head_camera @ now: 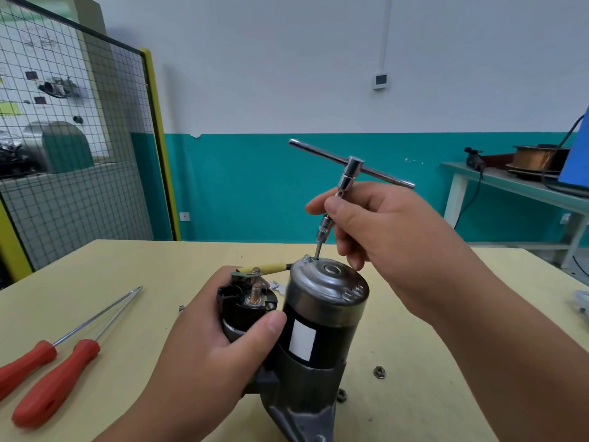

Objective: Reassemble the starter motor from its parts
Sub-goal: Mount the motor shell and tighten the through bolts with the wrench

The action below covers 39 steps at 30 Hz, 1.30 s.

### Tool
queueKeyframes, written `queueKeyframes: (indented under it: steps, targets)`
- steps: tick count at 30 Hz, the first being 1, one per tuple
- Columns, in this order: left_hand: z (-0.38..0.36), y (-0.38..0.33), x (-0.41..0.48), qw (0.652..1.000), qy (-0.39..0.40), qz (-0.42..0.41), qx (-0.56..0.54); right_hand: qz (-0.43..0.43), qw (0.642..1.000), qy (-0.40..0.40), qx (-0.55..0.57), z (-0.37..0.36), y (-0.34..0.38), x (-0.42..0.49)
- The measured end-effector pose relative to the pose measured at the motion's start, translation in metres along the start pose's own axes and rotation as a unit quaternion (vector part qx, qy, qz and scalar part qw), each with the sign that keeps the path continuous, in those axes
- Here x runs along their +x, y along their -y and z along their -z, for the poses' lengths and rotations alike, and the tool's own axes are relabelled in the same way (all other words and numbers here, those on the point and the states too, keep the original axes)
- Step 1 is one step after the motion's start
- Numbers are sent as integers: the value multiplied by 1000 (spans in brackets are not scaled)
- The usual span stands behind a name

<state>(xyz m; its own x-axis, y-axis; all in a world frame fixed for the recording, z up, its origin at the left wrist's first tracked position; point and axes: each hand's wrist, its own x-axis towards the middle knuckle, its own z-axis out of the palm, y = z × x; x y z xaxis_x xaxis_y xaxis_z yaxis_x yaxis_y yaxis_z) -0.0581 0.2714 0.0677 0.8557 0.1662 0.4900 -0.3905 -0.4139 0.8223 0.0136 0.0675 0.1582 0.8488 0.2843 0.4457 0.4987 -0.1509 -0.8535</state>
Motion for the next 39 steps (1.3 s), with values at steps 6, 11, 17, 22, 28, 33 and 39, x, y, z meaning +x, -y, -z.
queueKeyframes:
  steps: [6, 11, 17, 22, 28, 33, 39]
  targets:
    - [0, -1, -1, 1000, 9, -5, 3, 42, 995, -91, 10, -15, -10, 1]
    - [0, 0, 0, 1000, 3, -3, 2, 18, 999, -45, 5, -15, -13, 2]
    - [1, 1, 0, 1000, -1, -7, -3, 5, 998, 32, -48, -4, -12, 4]
    - [0, 1, -1, 1000, 9, -8, -8, -19, 999, 47, 7, 2, -11, 7]
    - [0, 1, 0, 1000, 16, -16, -9, 10, 998, 54, 15, 8, -8, 5]
    - [1, 3, 1, 1000, 15, -11, -16, -18, 996, 91, -4, 8, -10, 4]
    - [0, 5, 1, 1000, 7, -8, -18, -16, 996, 84, 36, 6, -18, 4]
